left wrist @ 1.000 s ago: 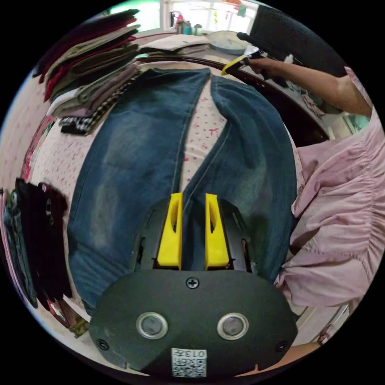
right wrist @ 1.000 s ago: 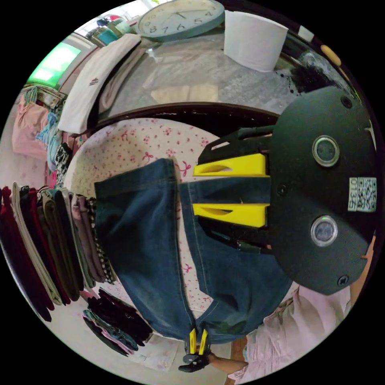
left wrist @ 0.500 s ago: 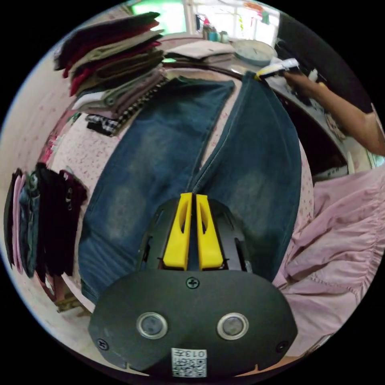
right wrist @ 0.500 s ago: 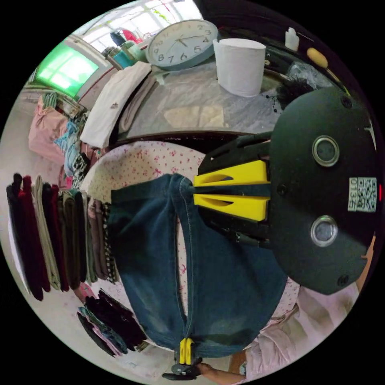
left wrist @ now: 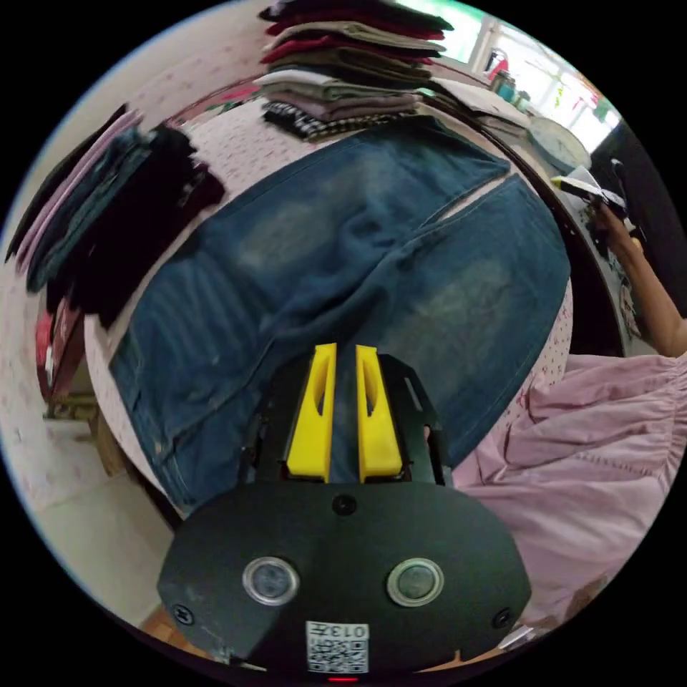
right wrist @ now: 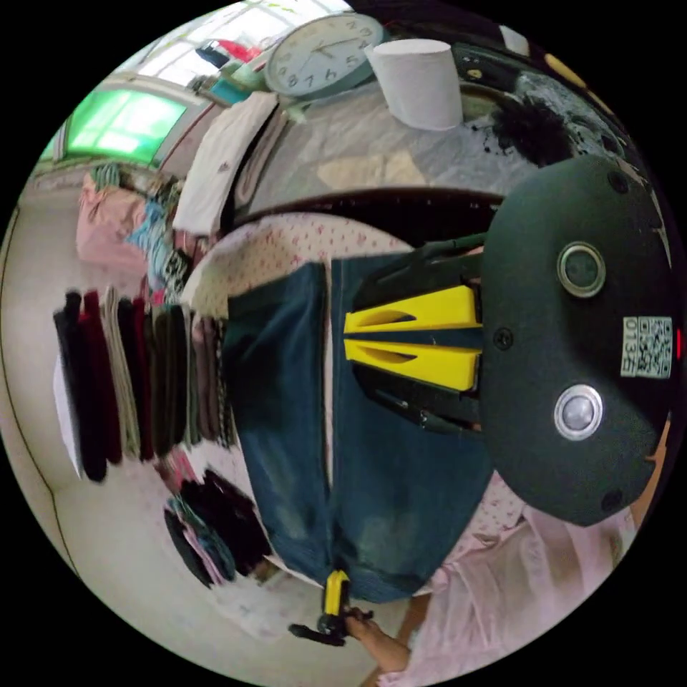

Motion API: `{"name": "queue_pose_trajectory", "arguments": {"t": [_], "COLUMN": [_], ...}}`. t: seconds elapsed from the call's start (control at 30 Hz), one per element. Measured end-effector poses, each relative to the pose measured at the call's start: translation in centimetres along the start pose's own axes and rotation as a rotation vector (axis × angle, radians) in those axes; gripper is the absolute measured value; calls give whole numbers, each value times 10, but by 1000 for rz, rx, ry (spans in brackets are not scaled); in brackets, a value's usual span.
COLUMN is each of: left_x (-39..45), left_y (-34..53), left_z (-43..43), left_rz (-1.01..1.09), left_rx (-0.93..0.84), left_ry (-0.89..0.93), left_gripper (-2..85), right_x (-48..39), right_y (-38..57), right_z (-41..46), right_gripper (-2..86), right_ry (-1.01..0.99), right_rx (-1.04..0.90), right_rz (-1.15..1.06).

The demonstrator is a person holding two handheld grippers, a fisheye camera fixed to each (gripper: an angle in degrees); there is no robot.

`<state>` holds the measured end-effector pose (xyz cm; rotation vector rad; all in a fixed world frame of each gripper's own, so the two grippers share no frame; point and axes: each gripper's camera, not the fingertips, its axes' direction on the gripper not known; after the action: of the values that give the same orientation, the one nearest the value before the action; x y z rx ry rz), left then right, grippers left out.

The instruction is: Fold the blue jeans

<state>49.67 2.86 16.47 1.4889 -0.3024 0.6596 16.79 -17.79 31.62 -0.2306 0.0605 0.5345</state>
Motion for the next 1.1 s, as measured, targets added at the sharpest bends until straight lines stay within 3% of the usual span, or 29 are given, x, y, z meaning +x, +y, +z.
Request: {"name": "queue_pose_trajectory", "arguments": {"t": [0.2,0.33,0.43,0.6,0.67,0.8,0.9,0.97,1.1], "left_x": [-34,-55,-77,-121,-147,-180,-200,-211,-215], "left_y": [113,181,228,310,351,393,415,423,414], "left_z": [-15,-25,-45,-67,-69,-55,-44,-33,-57], "left_rz": [-257,-366,-483,-766,-947,-1116,-1218,-1265,-1174], "left_rx": [-71,-105,-41,60,178,321,421,500,497], "left_ry": [-20,-44,-17,45,188,409,510,665,607], "left_gripper": [41,34,54,103,125,140,123,68,42], "right_x": [-126,-167,-169,-208,-231,-275,-290,-289,-283], "right_y": [60,102,114,127,131,139,142,140,126], "right_z": [33,65,53,14,18,37,58,64,53], "right_gripper": [5,6,11,46,61,78,66,47,22], "right_ry": [-200,-114,-57,-201,-228,-206,-118,-138,-175], "right_rx": [-112,-336,-326,-166,-188,-219,-280,-299,-345], "right_rz": [-235,-362,-392,-582,-628,-707,-756,-751,-691]}}
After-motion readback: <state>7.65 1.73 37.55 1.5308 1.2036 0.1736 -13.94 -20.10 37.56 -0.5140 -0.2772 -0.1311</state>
